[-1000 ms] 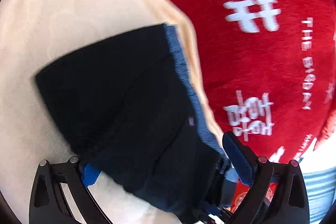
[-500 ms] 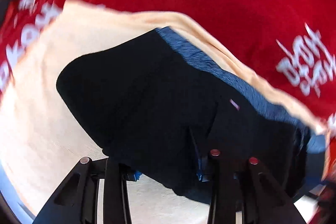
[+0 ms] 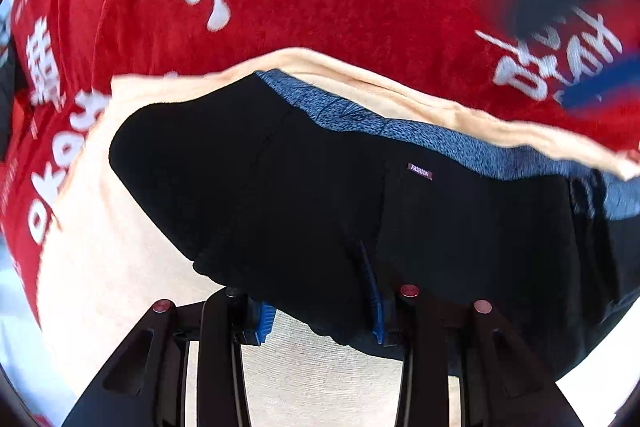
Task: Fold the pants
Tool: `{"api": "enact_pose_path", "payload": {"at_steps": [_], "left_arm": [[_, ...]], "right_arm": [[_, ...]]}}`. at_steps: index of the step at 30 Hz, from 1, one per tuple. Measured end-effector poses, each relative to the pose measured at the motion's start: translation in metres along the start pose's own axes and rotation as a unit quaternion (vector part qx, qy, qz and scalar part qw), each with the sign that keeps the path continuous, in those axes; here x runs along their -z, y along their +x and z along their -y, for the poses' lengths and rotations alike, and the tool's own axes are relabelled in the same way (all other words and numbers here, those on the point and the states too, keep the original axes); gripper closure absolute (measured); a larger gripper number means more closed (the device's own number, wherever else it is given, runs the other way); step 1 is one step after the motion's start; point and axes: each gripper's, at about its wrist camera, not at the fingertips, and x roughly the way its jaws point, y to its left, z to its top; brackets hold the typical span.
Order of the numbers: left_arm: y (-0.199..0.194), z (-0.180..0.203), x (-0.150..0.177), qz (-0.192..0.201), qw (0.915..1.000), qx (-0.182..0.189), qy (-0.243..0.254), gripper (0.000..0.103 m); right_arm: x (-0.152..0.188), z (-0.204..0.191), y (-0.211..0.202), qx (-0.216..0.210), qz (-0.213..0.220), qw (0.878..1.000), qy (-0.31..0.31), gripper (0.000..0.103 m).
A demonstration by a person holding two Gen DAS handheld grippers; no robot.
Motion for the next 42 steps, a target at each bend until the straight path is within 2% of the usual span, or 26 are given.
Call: {"api": "enact_pose_path", "payload": {"at_steps": [7, 11, 16, 17, 19, 20, 22, 29, 33, 38, 42], "left_arm": [[0.0, 0.012, 0.007, 0.023, 0.9982, -0.031, 0.045, 0.065], [-0.001, 0.012, 0.008, 0.028, 0.9979, -0.033, 0.049, 0.065], [-0.009, 0.021, 0.012, 0.034, 0.9969, -0.042, 0.058, 0.065], [-0.009, 0.022, 0.012, 0.034, 0.9968, -0.041, 0.059, 0.065], [-0.014, 0.027, 0.014, 0.032, 0.9969, -0.037, 0.062, 0.065], [-0.018, 0.03, 0.014, 0.039, 0.9962, -0.038, 0.068, 0.065], [-0.029, 0.039, 0.012, 0.052, 0.9945, -0.037, 0.083, 0.065], [-0.085, 0.081, 0.004, 0.098, 0.9885, -0.015, 0.114, 0.064], [-0.112, 0.11, -0.006, 0.119, 0.9841, 0.003, 0.131, 0.064], [-0.141, 0.157, -0.013, 0.141, 0.976, 0.026, 0.164, 0.064], [-0.163, 0.201, -0.011, 0.146, 0.9691, 0.048, 0.193, 0.065]], "right_arm": [[-0.05, -0.081, 0.059, 0.005, -0.104, 0.992, -0.074, 0.02], [-0.059, -0.111, 0.099, 0.007, -0.16, 0.982, -0.097, 0.02], [-0.06, -0.127, 0.144, 0.078, -0.221, 0.963, -0.136, 0.022], [-0.059, -0.124, 0.148, 0.088, -0.226, 0.96, -0.137, 0.045], [-0.059, -0.117, 0.147, 0.097, -0.223, 0.961, -0.134, 0.077], [-0.059, -0.111, 0.14, 0.087, -0.215, 0.965, -0.126, 0.081], [-0.058, -0.104, 0.125, 0.068, -0.193, 0.972, -0.118, 0.084], [-0.019, -0.047, 0.029, -0.028, -0.073, 0.994, -0.079, 0.084], [-0.005, -0.012, -0.017, -0.074, -0.019, 0.996, -0.051, 0.084], [0.038, 0.037, -0.07, -0.127, 0.05, 0.991, -0.012, 0.084], [0.079, 0.074, -0.101, -0.154, 0.097, 0.983, 0.02, 0.084]]}}
